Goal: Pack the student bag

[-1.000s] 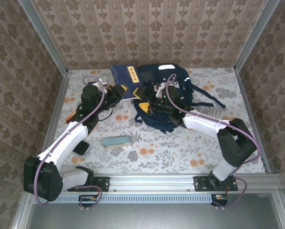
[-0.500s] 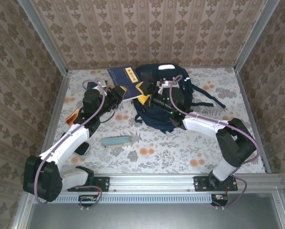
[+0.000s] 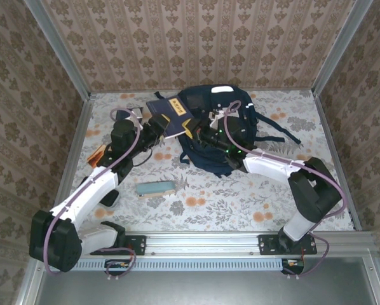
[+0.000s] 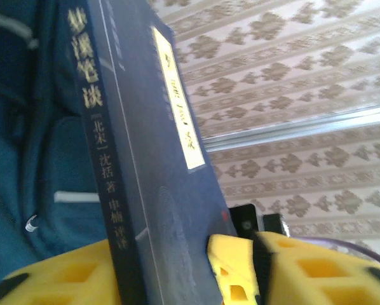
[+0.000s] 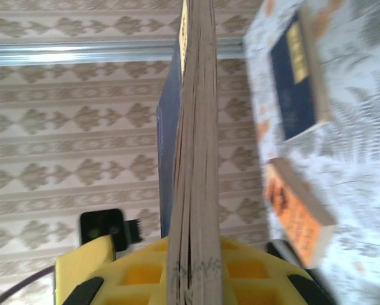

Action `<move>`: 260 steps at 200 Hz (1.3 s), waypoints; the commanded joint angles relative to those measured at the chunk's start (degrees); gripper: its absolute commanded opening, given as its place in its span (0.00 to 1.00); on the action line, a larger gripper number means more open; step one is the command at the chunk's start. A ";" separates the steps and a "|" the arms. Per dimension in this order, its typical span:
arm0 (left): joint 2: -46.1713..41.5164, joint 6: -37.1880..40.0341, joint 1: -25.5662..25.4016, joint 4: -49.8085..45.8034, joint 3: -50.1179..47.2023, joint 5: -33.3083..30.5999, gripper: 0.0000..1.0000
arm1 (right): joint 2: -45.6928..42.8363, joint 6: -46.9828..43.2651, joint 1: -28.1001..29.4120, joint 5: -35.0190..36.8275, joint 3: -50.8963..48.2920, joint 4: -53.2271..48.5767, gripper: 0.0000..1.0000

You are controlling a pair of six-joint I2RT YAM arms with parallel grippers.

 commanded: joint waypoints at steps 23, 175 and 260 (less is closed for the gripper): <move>3.85 21.13 -2.99 -25.60 11.34 -3.73 0.71 | -15.99 -23.42 -5.53 11.04 0.94 -33.94 0.01; 58.58 77.60 -23.31 -56.76 66.50 -17.60 0.85 | -38.42 -37.57 -32.13 6.93 -6.05 -67.10 0.01; 69.55 84.04 -23.28 -59.83 76.63 -19.01 0.60 | -39.30 -36.71 -33.07 5.70 -7.38 -66.88 0.01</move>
